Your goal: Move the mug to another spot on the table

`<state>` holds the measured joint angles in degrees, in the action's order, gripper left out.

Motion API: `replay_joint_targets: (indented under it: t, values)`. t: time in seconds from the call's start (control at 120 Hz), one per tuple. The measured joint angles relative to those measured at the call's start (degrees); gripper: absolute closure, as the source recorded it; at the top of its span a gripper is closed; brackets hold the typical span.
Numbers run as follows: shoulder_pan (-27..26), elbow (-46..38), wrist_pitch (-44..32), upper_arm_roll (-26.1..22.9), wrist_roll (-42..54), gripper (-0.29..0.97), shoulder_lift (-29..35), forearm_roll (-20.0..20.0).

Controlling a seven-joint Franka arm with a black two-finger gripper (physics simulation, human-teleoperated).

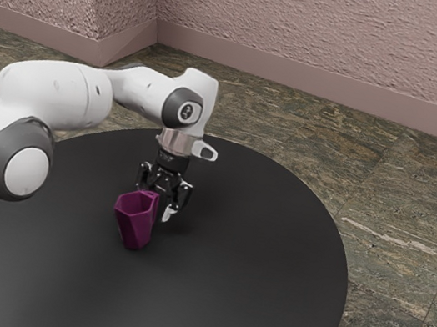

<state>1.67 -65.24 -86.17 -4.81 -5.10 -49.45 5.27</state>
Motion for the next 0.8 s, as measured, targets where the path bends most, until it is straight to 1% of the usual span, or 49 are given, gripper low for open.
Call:
replay_joint_targets:
  t: [0.125, 0.183, 0.3, 0.375, 0.508, 0.558, 0.658, 0.733, 0.8]
  values:
    - [0.11, -0.52, -5.01, 0.06, 1.26, 0.13, 2.36, -0.01]
    - [0.05, -2.67, -7.77, 0.01, 1.95, 0.1, 5.0, 0.02]
    - [-0.07, -11.96, -13.61, -0.02, 3.28, 0.06, 14.61, -0.14]
    - [-0.11, -19.67, -16.82, -0.1, 3.98, 0.04, 23.17, -0.67]
    - [-0.15, -31.53, -20.07, -0.15, 5.02, 0.02, 37.42, -2.43]
    - [-0.09, -34.12, -20.3, 0.01, 5.36, 0.02, 41.41, -2.91]
    - [0.03, -34.74, -19.47, 0.12, 5.7, 0.01, 46.15, -3.75]
    - [-0.38, -28.69, -16.22, 0.51, 5.65, 0.01, 46.93, -3.97]
    - [-1.52, -23.02, -12.73, 1.94, 5.57, 0.01, 46.66, -4.15]
